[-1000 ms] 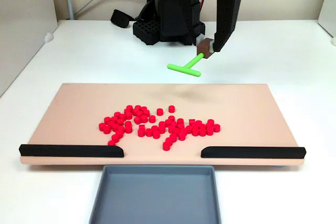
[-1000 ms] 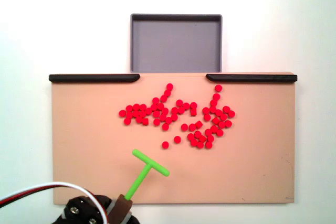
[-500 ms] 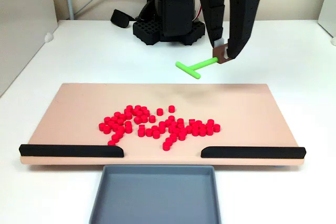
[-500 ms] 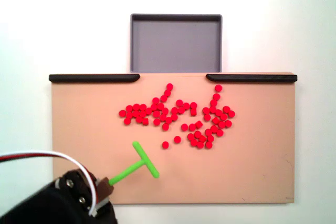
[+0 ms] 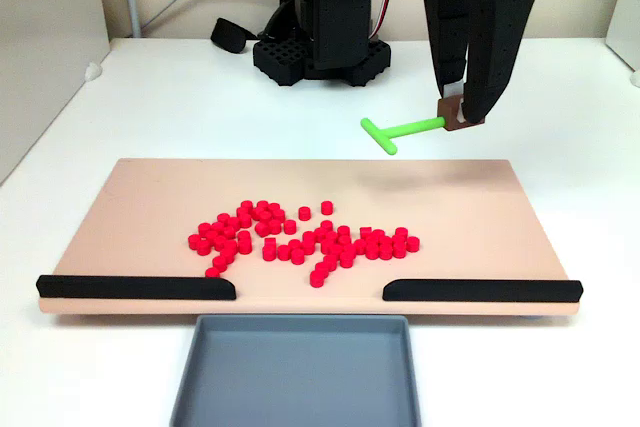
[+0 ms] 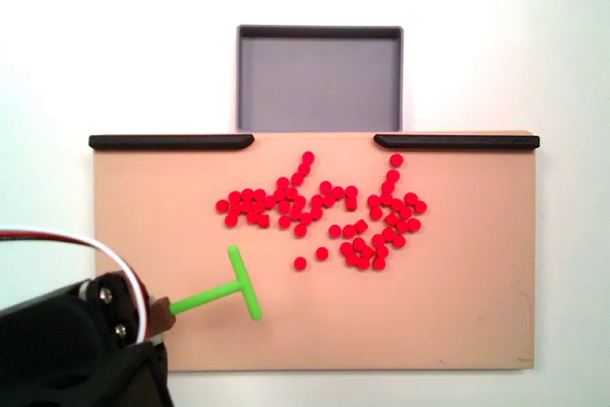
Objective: Gather the left side granules
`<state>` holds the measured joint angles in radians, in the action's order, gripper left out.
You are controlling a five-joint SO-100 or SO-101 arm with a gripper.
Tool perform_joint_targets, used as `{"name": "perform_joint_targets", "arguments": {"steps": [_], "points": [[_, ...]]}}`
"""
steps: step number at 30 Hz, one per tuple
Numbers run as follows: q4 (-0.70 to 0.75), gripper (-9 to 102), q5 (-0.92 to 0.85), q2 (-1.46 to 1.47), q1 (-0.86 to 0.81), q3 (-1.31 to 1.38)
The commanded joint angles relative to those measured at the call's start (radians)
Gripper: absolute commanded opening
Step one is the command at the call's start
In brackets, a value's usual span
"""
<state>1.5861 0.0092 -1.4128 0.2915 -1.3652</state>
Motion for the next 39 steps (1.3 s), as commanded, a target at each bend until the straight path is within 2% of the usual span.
{"name": "perform_joint_targets", "arguments": {"steps": [1,19,39], "points": [[0.025,0,0.055,0.034,0.009,0.109],[0.064,0,0.252,0.238,0.067,0.351],[0.121,0,0.308,0.459,0.072,0.595]]}}
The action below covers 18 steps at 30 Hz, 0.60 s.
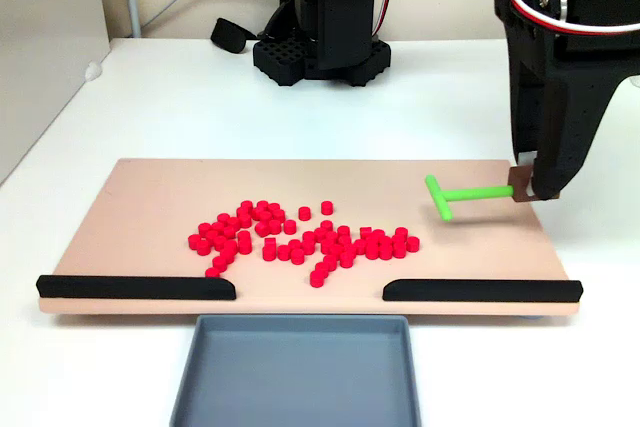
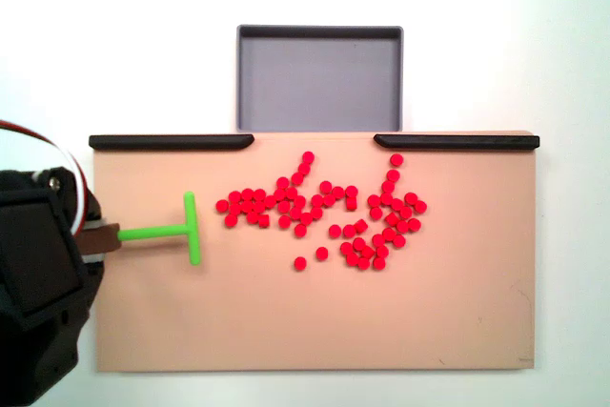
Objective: Gather the left side granules
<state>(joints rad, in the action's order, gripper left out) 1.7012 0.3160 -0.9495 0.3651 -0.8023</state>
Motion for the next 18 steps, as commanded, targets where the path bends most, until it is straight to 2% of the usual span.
{"name": "perform_joint_targets", "arguments": {"steps": [1,18], "points": [[0.006,0,0.002,-0.002,-0.003,0.032],[0.006,0,-0.015,0.109,-0.026,0.121]]}}
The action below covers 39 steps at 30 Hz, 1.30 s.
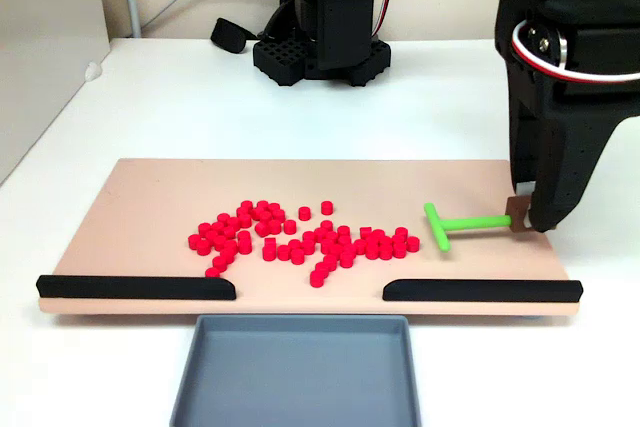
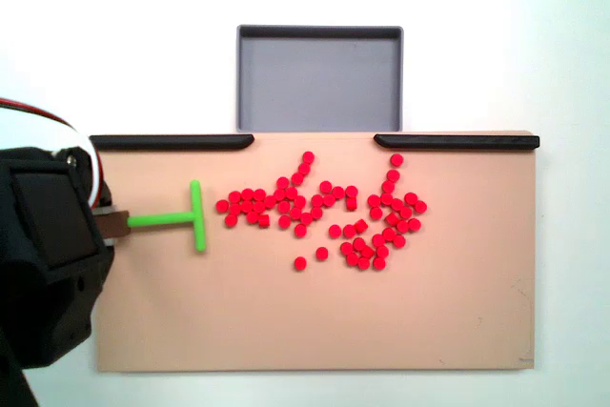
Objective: Gather the left side granules
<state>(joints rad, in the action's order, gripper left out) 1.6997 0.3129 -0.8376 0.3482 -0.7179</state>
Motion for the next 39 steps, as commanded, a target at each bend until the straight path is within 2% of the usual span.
{"name": "perform_joint_targets", "arguments": {"steps": [1,39], "points": [[0.008,0,-0.014,0.003,-0.009,0.040],[0.008,0,-0.057,0.092,-0.087,0.063]]}}
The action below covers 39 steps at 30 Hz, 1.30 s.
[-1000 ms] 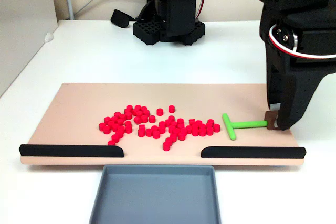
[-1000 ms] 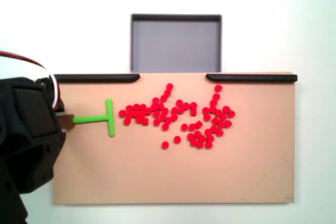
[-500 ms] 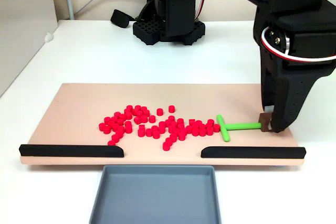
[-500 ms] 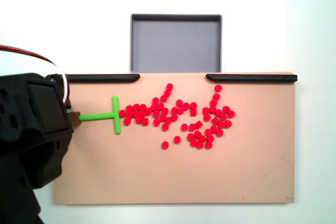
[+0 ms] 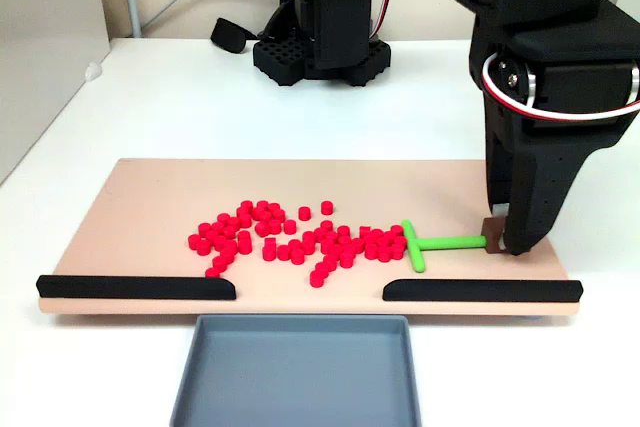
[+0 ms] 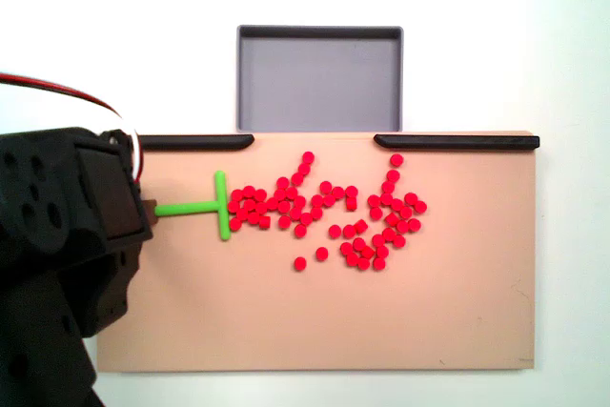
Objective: Gather the left side granules
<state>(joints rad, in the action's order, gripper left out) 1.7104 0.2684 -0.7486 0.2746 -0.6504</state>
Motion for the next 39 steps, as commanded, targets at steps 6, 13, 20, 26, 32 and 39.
{"name": "perform_joint_targets", "arguments": {"steps": [6,13,20,26,32,39], "points": [[-0.003,0,-0.025,0.006,-0.029,-0.005],[0.002,0,-0.048,0.006,-0.049,-0.005],[0.005,0,-0.069,0.006,-0.071,-0.006],[0.006,0,-0.078,0.002,-0.077,-0.006],[0.006,0,-0.074,-0.018,-0.066,-0.006],[0.008,0,-0.057,-0.055,-0.040,-0.006]]}}
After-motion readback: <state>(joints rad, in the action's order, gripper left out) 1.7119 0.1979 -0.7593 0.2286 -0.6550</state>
